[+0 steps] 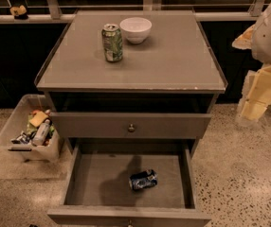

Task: Pick pepsi can from middle drawer and place on counter

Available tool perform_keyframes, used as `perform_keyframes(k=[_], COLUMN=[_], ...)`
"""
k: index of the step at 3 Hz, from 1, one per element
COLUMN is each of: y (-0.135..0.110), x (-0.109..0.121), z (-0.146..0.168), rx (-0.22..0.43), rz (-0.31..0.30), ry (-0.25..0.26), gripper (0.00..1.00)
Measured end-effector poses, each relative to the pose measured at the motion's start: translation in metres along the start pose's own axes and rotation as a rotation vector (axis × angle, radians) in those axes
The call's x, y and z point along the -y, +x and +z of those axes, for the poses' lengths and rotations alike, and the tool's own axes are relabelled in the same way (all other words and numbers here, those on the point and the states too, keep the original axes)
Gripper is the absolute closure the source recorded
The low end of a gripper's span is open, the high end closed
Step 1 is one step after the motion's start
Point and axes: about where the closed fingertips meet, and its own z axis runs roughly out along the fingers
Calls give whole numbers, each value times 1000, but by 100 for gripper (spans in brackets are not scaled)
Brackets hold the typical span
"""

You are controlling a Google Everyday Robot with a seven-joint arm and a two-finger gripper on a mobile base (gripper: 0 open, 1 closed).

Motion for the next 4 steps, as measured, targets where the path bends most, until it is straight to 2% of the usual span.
perform_keyframes(k=[1, 2, 3, 4], y=[0, 2, 10, 22], x=[0, -19, -55, -90], z=[0, 9, 38, 92], rx=[0, -10, 34, 81], rz=[0, -25, -63, -75], ry=[2, 18, 41, 35], gripper=[0, 0, 0, 0])
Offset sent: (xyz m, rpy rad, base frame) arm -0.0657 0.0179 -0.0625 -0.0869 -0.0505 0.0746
